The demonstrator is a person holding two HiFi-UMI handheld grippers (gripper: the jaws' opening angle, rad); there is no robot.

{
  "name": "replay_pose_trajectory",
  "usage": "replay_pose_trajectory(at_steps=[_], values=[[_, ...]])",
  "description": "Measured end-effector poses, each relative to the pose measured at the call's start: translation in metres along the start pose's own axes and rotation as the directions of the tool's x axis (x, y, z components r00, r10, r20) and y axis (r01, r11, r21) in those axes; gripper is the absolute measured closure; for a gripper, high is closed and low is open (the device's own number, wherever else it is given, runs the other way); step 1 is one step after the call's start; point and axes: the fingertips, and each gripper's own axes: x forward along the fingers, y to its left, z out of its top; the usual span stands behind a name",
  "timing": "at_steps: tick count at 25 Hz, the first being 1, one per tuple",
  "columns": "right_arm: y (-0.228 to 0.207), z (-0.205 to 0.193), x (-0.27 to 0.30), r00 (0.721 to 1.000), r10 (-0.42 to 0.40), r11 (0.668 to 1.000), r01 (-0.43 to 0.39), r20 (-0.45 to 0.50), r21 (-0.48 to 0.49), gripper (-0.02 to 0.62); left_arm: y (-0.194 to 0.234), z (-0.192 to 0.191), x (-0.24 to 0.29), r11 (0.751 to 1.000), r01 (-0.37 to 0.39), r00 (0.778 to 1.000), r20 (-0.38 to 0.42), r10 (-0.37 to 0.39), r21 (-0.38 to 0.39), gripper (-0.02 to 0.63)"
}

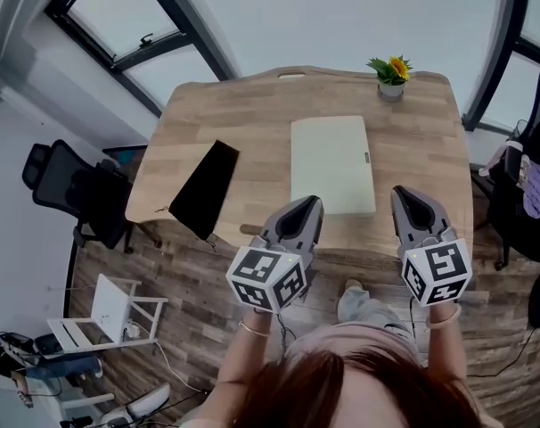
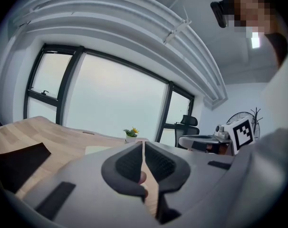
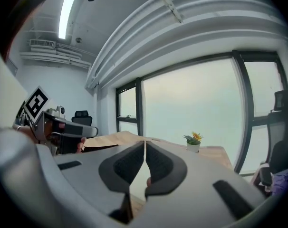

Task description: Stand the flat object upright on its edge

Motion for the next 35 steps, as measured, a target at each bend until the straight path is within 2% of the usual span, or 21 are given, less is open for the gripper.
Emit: replay_pose_trajectory(at_steps=[16,29,35], values=[[-0.033,-0.027,0.076,0.993,0.061,0.998,-0.058,-0.102,0.03,0.54,0.056,-0.01,0.056,0.998,-0.035,0.995,-0.099,0.029,-0.052,0.592],[-0.043,-0.055,0.138,0.981,0.027,0.999,-0.02,-0.194,0.041,0.506,0.128,-0.022,0.086,0.996,-0.037,0.983,-0.181,0.022,-0.081,0.589],[-0.048,-0.071,0.166,0.969,0.008,0.999,0.0,-0.246,0.033,0.494,0.162,-0.037,0.098,0.994,-0.033,0.971,-0.238,0.006,-0.108,0.563]])
